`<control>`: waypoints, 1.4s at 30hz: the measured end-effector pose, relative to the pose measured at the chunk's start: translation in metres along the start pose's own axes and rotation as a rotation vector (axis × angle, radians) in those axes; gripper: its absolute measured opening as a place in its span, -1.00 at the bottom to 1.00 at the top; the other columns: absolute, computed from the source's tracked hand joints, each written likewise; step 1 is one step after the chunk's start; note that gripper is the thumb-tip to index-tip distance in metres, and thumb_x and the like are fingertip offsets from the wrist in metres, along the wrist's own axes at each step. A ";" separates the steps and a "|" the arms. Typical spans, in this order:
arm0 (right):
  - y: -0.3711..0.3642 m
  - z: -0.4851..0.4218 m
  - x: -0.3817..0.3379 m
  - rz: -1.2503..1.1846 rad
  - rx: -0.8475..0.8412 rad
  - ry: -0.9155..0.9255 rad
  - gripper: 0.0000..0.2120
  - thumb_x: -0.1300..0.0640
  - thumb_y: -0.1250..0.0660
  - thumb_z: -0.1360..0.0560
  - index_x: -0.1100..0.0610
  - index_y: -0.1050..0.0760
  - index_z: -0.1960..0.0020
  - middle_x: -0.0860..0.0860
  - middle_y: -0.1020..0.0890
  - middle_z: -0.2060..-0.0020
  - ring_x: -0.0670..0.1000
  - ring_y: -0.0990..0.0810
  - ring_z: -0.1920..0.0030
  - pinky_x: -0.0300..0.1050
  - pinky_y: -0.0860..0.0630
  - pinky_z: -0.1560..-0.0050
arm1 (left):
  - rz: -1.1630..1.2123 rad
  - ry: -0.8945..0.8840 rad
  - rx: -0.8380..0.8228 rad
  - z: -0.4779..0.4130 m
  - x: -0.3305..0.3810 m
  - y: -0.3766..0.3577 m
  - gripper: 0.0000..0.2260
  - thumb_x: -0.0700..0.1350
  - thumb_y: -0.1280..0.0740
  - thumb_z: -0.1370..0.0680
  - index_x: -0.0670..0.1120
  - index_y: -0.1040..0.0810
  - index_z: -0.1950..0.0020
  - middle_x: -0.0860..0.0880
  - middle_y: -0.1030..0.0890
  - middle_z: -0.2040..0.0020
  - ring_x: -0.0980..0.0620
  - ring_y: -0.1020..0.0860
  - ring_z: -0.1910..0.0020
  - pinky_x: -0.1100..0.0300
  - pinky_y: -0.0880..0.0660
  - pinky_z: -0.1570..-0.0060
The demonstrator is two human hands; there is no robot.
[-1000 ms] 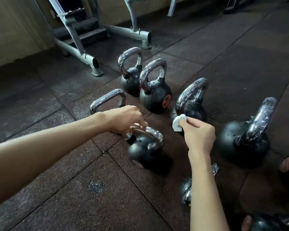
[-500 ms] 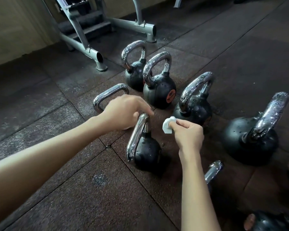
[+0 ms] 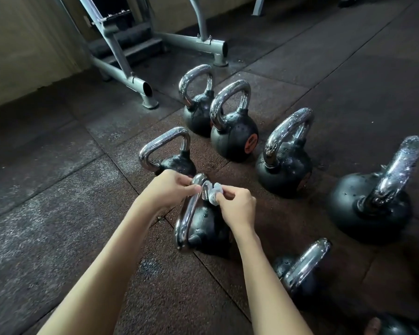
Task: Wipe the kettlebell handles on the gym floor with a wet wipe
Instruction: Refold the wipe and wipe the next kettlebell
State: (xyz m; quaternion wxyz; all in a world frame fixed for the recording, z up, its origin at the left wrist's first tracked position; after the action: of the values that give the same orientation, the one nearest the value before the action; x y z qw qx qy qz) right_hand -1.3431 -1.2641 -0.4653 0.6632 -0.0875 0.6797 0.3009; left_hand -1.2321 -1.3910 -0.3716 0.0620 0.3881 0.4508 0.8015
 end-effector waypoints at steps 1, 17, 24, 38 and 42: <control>-0.004 0.000 -0.001 0.005 -0.024 0.010 -0.81 0.08 -0.49 -0.50 0.02 -0.75 -0.10 -0.08 -0.77 0.05 -0.13 -0.70 0.03 -0.64 -0.34 0.16 | 0.054 0.010 -0.003 0.006 -0.007 0.004 -0.83 0.06 -0.46 -0.57 0.06 -0.75 -0.11 0.13 -0.70 -0.05 0.12 -0.68 0.00 0.29 -0.51 0.09; -0.037 0.004 -0.034 -0.033 -0.045 0.183 -0.81 0.06 -0.47 -0.55 0.08 -0.74 -0.13 -0.09 -0.76 -0.01 -0.31 -0.61 0.05 -0.55 -0.47 -0.04 | 0.429 0.097 -0.022 0.022 -0.062 0.019 -0.79 0.08 -0.43 -0.58 0.11 -0.74 -0.18 0.30 -0.70 -0.10 0.47 -0.54 -0.03 0.33 -0.33 -0.13; -0.036 0.017 -0.046 -0.053 -0.223 0.239 -0.76 0.00 -0.53 -0.48 0.01 -0.74 -0.14 -0.13 -0.76 0.10 -0.33 -0.60 0.23 -0.43 -0.51 0.13 | 0.511 0.096 0.029 0.024 -0.055 0.011 -0.79 0.05 -0.41 -0.60 0.07 -0.73 -0.19 0.25 -0.72 -0.04 0.54 -0.56 0.09 0.31 -0.38 -0.18; -0.021 0.064 -0.044 -0.121 -0.242 0.216 -0.83 0.06 -0.58 -0.45 0.03 -0.77 -0.03 -0.14 -0.77 0.18 -0.37 -0.63 0.28 -0.52 -0.43 0.21 | 0.240 0.196 -0.039 0.008 -0.030 0.020 -0.56 0.20 -0.35 -0.61 -0.16 -0.74 -0.12 0.10 -0.65 0.06 0.20 -0.53 0.11 0.20 -0.39 0.01; -0.025 0.068 -0.037 -0.107 -0.222 0.266 -0.82 0.08 -0.57 -0.45 0.05 -0.77 -0.05 -0.14 -0.73 0.27 -0.32 -0.58 0.38 -0.51 -0.39 0.31 | 0.180 0.209 -0.040 0.003 -0.030 0.022 -0.57 0.22 -0.32 -0.61 -0.12 -0.73 -0.09 0.05 -0.55 0.01 0.06 -0.49 0.01 0.17 -0.34 0.00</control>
State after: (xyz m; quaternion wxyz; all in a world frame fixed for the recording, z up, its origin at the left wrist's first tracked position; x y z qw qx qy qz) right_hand -1.2688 -1.2588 -0.4331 0.5688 -0.2351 0.7185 0.3240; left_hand -1.2043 -1.4155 -0.3705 -0.0498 0.3402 0.4019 0.8487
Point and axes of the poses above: each hand's wrist, its own z-axis away from the middle knuckle, its own y-axis out of the back of the hand, x = y × z, the point moved 1 cm from there along -z, towards the middle knuckle
